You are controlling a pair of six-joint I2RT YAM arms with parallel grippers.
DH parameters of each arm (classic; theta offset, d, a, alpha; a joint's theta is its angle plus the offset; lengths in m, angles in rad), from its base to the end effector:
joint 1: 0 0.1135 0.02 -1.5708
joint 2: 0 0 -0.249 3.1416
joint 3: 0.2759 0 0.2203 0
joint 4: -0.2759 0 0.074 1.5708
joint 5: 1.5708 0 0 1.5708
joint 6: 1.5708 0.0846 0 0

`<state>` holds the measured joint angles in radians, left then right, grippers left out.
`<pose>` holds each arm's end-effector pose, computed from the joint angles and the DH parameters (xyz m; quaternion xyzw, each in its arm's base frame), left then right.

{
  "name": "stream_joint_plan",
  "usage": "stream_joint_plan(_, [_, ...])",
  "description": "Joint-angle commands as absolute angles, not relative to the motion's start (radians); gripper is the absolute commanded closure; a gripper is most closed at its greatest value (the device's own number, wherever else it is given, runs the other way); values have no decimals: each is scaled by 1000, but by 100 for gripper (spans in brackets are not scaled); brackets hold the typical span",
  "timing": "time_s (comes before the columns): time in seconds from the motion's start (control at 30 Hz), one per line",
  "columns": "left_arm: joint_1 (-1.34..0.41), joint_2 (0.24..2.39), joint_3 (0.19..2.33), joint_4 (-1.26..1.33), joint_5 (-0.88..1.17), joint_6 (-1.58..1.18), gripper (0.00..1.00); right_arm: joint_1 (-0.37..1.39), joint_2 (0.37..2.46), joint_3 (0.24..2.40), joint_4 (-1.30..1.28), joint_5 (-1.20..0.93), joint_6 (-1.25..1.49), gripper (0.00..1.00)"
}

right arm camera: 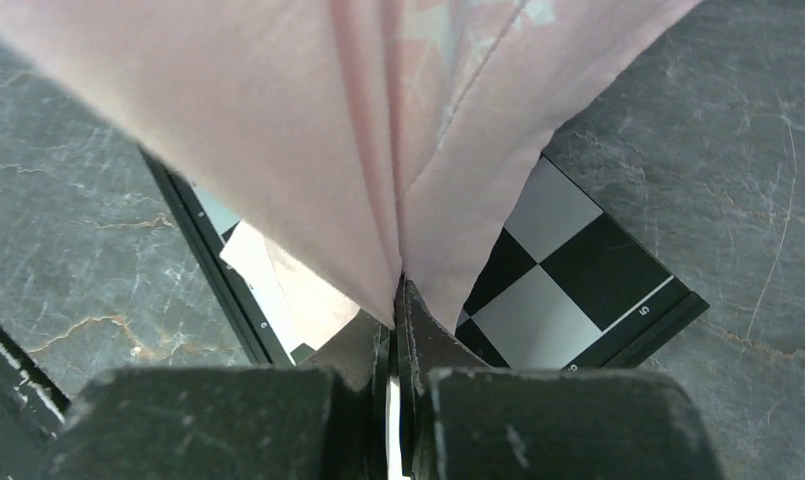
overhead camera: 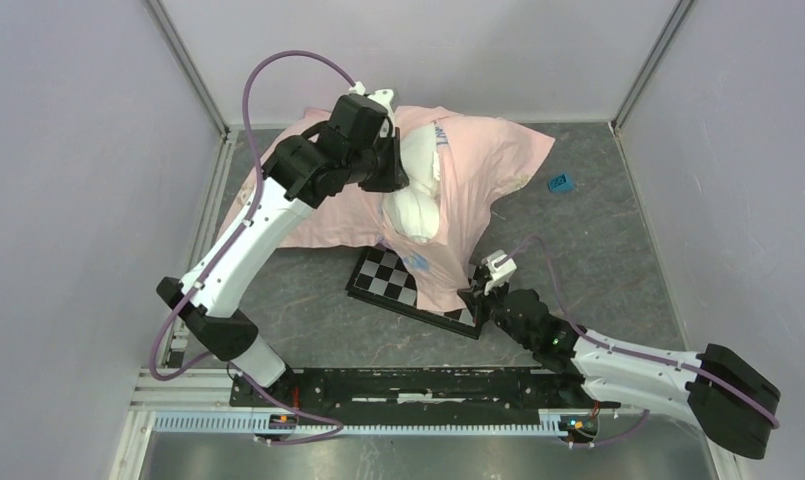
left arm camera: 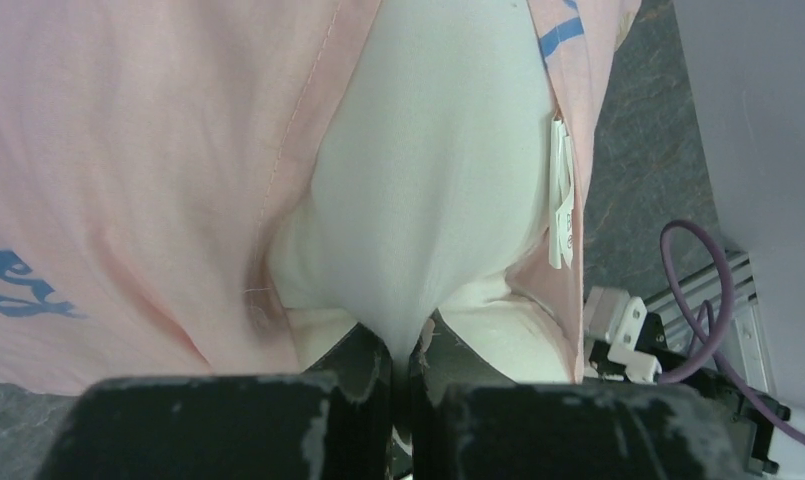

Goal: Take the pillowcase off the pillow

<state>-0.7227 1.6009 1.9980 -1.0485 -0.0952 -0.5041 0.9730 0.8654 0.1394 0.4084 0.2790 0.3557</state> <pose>0.2495 -0.2093 0.4038 0.0767 0.8921 -0.2202 0.3869 0.1343 0.1559 0.1587 -0.1660 0.7890 0.2693 0.5266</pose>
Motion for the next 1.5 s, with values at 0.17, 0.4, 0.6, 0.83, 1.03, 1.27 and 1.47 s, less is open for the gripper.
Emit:
stream_joint_plan(0.17, [-688, 1405, 2018, -925, -129, -466, 98, 853, 979, 176, 267, 277, 396, 100])
stream_joint_plan(0.4, [-674, 1338, 1893, -908, -145, -468, 98, 686, 961, 215, 202, 238, 380, 100])
stream_joint_plan(0.6, [-644, 1289, 1878, -948, -126, -455, 98, 486, 1038, 246, 201, 119, 377, 100])
stream_joint_plan(0.83, [-641, 1219, 1732, -929, -78, -457, 98, 448, 1121, 329, 226, 47, 342, 100])
stream_joint_plan(1.03, [-641, 1107, 1518, -812, -5, -507, 98, 450, 993, 374, 215, -203, 208, 31])
stream_joint_plan(1.27, [-641, 1030, 1294, -644, 73, -568, 98, 452, 788, 463, 63, -463, 194, 14])
stream_joint_plan(1.47, [-642, 998, 1209, -613, 108, -566, 98, 487, 662, 559, -95, -380, 248, 11])
